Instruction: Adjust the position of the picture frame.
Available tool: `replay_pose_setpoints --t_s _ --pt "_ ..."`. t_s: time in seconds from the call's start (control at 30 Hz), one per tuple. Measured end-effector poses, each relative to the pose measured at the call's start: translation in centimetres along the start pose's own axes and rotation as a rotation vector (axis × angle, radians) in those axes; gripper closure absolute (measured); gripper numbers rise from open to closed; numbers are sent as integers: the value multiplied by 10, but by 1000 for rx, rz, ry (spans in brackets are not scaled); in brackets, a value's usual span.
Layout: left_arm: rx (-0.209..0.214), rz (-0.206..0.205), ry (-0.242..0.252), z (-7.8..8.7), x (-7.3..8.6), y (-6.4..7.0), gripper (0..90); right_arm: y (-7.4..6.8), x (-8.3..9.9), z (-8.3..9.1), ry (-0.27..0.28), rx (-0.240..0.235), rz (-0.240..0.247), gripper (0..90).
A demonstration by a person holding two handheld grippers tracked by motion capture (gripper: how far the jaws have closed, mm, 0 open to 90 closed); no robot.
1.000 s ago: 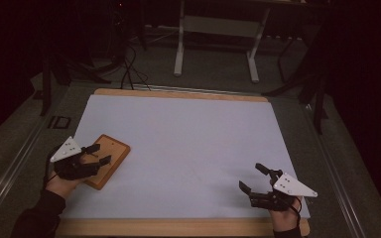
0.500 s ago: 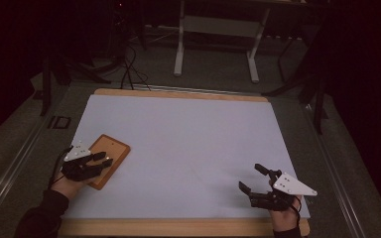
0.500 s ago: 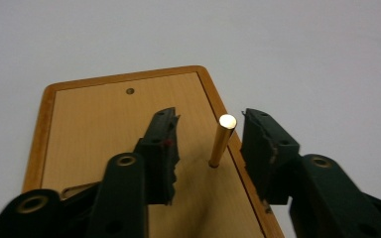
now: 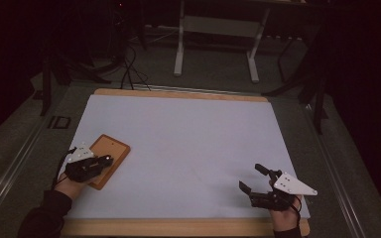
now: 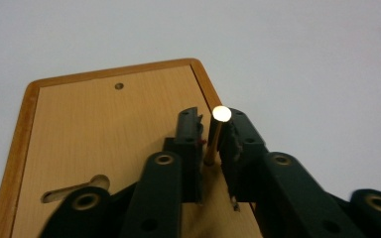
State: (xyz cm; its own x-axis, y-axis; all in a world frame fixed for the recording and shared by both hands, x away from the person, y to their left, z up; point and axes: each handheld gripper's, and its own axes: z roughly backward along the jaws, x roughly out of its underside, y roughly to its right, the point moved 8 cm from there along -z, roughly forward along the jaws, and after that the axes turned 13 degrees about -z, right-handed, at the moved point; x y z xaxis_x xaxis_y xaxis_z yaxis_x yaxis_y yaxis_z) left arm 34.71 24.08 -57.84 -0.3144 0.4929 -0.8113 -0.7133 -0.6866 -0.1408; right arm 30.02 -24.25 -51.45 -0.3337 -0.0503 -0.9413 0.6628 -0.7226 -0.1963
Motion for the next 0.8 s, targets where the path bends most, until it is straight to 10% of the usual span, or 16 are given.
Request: replay_pose_setpoints --t_s 0.8 --pt "-17 -16 -20 6 -7 0 851 1 -1 2 7 5 -3 153"
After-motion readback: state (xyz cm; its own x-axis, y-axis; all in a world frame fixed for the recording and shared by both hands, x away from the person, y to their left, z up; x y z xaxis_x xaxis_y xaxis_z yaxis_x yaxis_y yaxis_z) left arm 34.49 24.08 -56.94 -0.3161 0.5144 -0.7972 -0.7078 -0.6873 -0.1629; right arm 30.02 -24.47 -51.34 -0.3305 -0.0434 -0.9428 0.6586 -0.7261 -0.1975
